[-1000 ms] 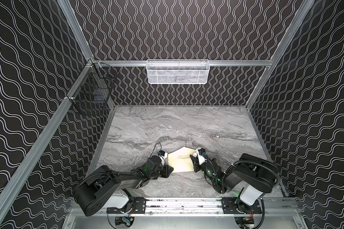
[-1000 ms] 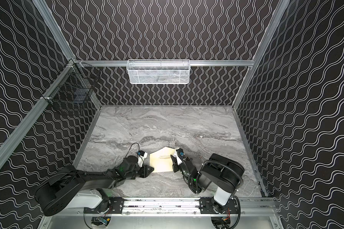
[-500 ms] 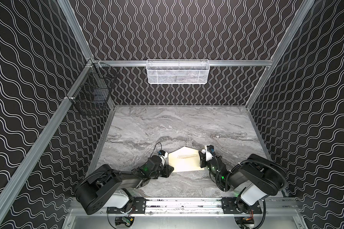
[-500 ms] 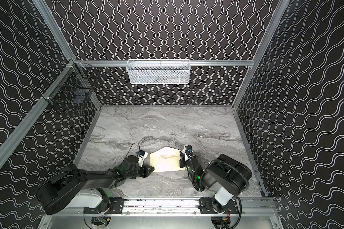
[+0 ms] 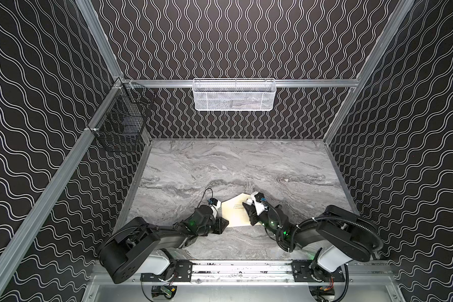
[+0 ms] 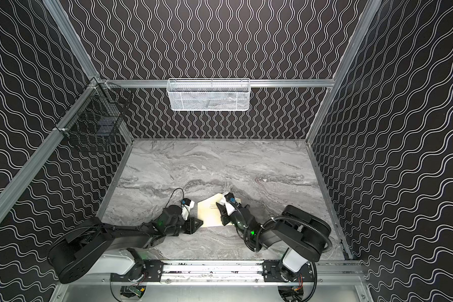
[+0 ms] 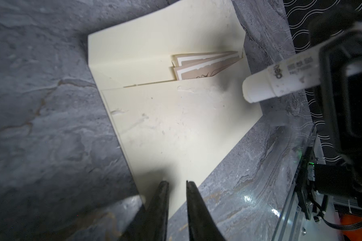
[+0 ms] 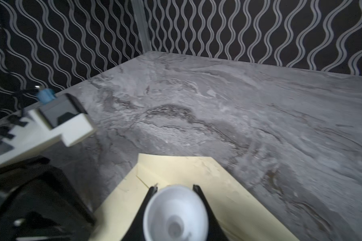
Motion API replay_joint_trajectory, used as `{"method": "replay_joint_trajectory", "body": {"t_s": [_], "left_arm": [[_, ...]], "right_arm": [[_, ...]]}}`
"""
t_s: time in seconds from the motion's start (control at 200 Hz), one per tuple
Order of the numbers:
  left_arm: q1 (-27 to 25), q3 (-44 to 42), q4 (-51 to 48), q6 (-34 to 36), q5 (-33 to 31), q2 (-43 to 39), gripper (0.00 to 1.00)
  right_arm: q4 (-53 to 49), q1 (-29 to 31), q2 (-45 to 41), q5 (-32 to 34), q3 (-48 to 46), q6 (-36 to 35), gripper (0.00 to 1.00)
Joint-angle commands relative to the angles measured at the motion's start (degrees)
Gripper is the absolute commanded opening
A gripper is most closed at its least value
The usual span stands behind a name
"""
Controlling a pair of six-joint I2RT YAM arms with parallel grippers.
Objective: Place the letter into the envelope and seal it
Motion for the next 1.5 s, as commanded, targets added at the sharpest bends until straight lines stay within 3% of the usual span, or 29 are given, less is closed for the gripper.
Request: {"method": "replay_joint_trajectory", "body": {"t_s": [0.0,0.21,0.43,1.001,1.161,1.236,1.316,1.491], "left_arm": [[0.02,-0.74,-12.1,-0.08,-2.5,0.73,0.22],[0.02,-0.76,-12.48,-0.23,-2.61,0.08,0.22],[0.02,-1.28,-14.51,-0.93,-4.42,-3.45,0.21],[0.0,-1.11,-14.69,-1.76,-4.13,-1.78,0.22],[0.01,-0.68,-14.43,-1.57,-3.58,-0.49,0.21],[0.02,-0.67,-14.6,-1.55,-3.67,-0.43,0.22],[-0.02,-0.67,-14.54,-1.64,-3.77,-0.42,0.22],[0.02,-0.4,-15.13,-1.51,-3.72,-0.27,0.22]], "right_arm": [[1.2,1.99,2.46,-0.17,2.23,0.08,0.0],[2.8,3.65,9.05,1.07,4.76,0.15,0.0],[8.37,2.57,11.2,5.67,0.82,0.38,0.0],[12.87,-7.07,5.42,10.38,-8.95,-0.85,0.0],[3.52,-7.39,-3.84,9.54,-8.16,-1.41,0.0],[-2.14,-7.31,-6.25,5.96,-6.56,1.26,0.0],[-4.17,-6.1,-5.67,4.85,-4.75,2.79,0.0],[3.64,-5.88,0.15,8.08,-7.2,2.9,0.0]]}}
